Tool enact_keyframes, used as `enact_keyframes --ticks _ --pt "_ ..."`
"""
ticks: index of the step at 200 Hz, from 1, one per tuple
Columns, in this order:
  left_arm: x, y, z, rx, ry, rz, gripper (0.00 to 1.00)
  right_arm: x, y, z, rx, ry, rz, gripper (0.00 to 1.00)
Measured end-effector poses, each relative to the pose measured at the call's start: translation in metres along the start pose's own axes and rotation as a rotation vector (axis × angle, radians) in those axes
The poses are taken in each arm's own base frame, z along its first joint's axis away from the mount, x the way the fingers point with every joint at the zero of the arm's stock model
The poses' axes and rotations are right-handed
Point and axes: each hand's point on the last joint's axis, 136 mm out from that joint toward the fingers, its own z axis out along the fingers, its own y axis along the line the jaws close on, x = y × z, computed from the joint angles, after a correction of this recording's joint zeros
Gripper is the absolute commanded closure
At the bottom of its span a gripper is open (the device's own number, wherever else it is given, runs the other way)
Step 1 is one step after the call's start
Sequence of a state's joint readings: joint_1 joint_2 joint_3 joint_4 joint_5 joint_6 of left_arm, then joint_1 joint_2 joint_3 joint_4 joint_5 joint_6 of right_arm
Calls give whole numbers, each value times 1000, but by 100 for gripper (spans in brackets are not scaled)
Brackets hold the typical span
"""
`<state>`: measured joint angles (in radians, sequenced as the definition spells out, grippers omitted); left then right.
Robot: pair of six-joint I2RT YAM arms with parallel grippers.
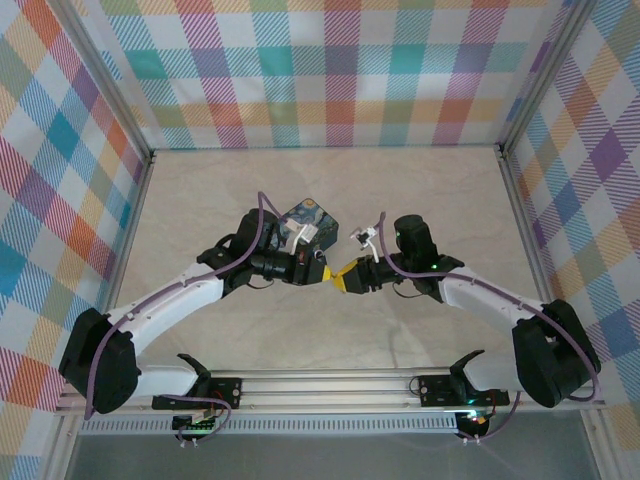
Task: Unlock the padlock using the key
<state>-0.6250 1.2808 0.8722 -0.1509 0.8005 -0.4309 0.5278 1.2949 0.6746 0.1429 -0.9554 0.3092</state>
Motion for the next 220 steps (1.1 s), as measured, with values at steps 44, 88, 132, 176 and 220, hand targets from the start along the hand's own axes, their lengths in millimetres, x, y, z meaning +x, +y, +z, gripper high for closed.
enact_keyframes --ticks 44,88,132,176,220 --pt "-7 -1 -1 -9 -25 5 100 2 -7 -3 -3 -38 40 50" --pt "-20 9 -1 -11 -111 -12 100 -11 -14 -13 -8 -125 108 51" --pt "-36 19 -2 -5 -173 -36 100 -34 -29 -23 -5 -226 202 57" --pt "-50 26 -3 -2 -216 -49 100 -38 -40 -20 -9 -244 288 59" --pt "-52 29 -2 3 -225 -61 100 -41 -46 -18 -18 -257 326 65"
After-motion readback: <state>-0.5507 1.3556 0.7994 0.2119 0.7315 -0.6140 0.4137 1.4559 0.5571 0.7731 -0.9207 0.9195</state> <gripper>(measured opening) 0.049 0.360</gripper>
